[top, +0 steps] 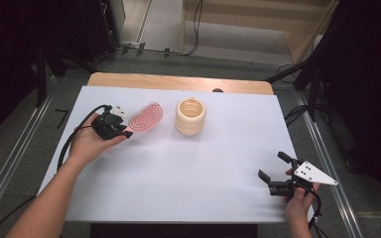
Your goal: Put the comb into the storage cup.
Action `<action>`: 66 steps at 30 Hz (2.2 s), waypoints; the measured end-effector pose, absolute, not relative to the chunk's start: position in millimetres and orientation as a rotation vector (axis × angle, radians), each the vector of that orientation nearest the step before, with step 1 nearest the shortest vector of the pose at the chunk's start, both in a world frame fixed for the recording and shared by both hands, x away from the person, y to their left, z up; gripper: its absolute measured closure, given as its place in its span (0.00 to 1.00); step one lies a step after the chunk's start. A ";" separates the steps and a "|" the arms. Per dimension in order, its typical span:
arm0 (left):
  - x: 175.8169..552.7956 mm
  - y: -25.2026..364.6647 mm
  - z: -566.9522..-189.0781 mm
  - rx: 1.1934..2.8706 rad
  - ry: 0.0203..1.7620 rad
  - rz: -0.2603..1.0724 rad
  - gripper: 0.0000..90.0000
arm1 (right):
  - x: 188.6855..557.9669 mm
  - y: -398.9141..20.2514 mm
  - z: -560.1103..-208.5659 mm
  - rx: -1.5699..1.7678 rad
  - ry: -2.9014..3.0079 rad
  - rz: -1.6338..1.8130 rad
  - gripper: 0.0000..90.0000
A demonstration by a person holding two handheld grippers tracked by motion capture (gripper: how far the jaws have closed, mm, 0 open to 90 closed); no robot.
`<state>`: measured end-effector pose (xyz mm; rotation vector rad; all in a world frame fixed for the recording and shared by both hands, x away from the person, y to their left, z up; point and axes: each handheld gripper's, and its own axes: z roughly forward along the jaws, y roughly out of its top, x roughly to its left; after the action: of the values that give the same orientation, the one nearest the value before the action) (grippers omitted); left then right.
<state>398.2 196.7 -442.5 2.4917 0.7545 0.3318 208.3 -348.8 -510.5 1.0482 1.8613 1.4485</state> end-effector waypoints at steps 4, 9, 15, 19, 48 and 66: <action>390.5 198.2 -442.3 2.464 0.745 0.349 0.78 | 210.7 -348.3 -508.7 1.085 1.861 1.455 0.00; 383.0 202.7 -444.4 2.433 0.751 0.363 0.78 | 213.5 -340.9 -502.8 1.080 1.891 1.447 0.00; 375.9 206.1 -443.9 2.413 0.748 0.385 0.78 | 218.1 -334.0 -493.0 1.093 1.883 1.465 0.00; 370.4 205.8 -440.9 2.380 0.748 0.397 0.78 | 223.9 -328.4 -483.9 1.081 1.921 1.480 0.00; 348.3 183.1 -424.8 2.235 0.680 0.453 0.78 | 271.9 -272.4 -434.1 0.977 1.944 1.605 0.00; 345.9 162.7 -422.5 2.154 0.653 0.428 0.78 | 295.4 -236.4 -420.0 0.961 1.965 1.669 0.00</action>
<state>345.9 162.7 -422.5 2.1541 0.6533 0.4278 295.4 -236.4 -420.0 0.9611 1.9648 1.6690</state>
